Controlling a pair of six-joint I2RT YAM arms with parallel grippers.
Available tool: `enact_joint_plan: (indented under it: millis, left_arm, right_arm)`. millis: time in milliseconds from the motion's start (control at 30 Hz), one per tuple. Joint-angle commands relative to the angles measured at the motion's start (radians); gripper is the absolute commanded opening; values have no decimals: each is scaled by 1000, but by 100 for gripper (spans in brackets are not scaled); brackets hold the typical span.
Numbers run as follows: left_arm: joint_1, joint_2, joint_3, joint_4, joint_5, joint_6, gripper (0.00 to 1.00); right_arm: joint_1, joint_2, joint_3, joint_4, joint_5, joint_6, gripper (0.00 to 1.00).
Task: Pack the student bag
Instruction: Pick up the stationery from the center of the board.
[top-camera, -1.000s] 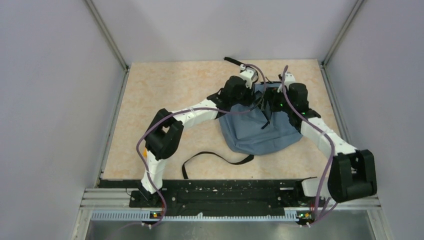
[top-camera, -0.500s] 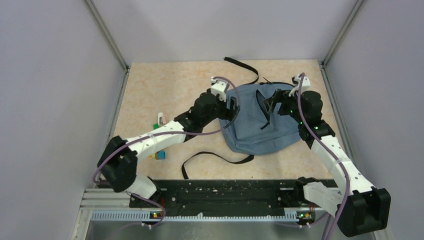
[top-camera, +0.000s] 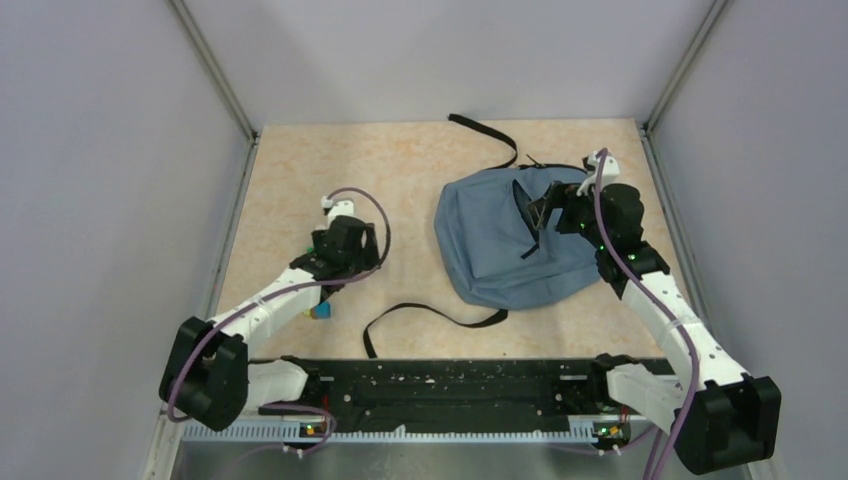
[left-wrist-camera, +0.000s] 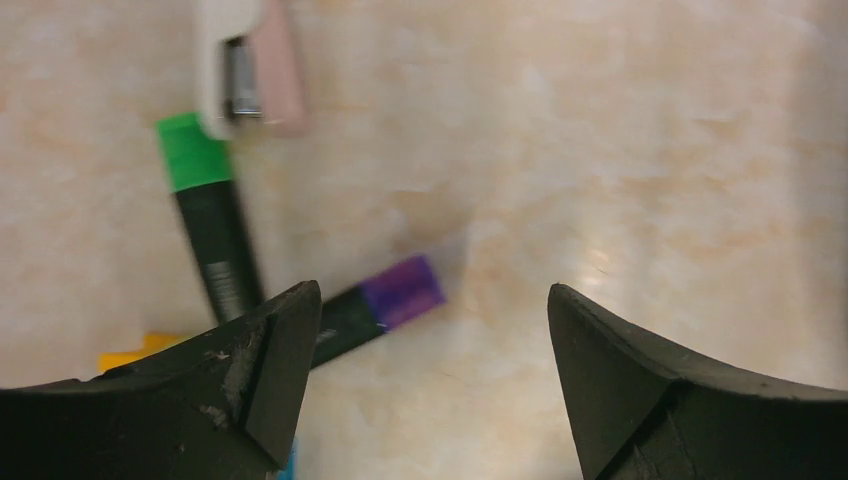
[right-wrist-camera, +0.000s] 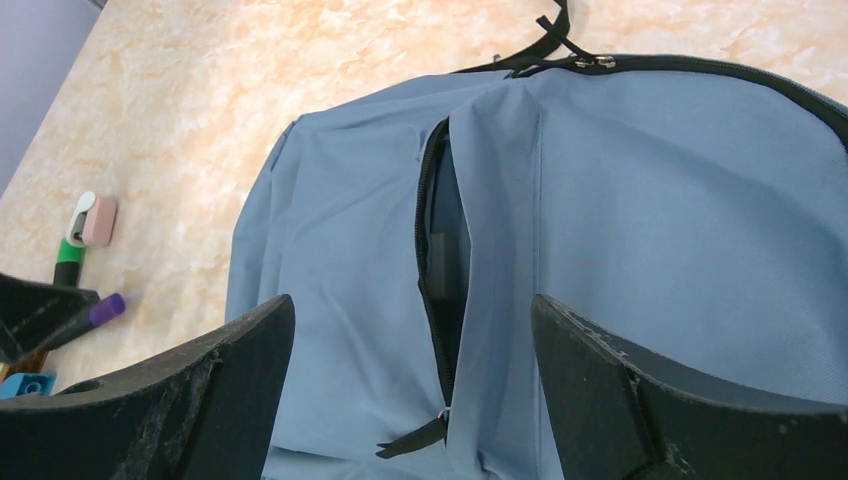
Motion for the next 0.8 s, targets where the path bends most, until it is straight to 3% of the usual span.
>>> enact_joint_plan:
  millis: [0,200,367,767]
  left_arm:
    - [144,-22,-18,44,-53,-11,88]
    - [285,105,56,119,-61,24,89]
    - [341,248,163,112,-57,65,88]
    - [379,467,382,23,-18,118,64]
  right_arm:
    - [-6,-30,-1,24,-9,10,86]
    - [-6,-38,-5,18,-17,12,86]
    - [-6,-42,-9,12,-5,12,86]
    - [-6,-35,-9,13,-13,17,85]
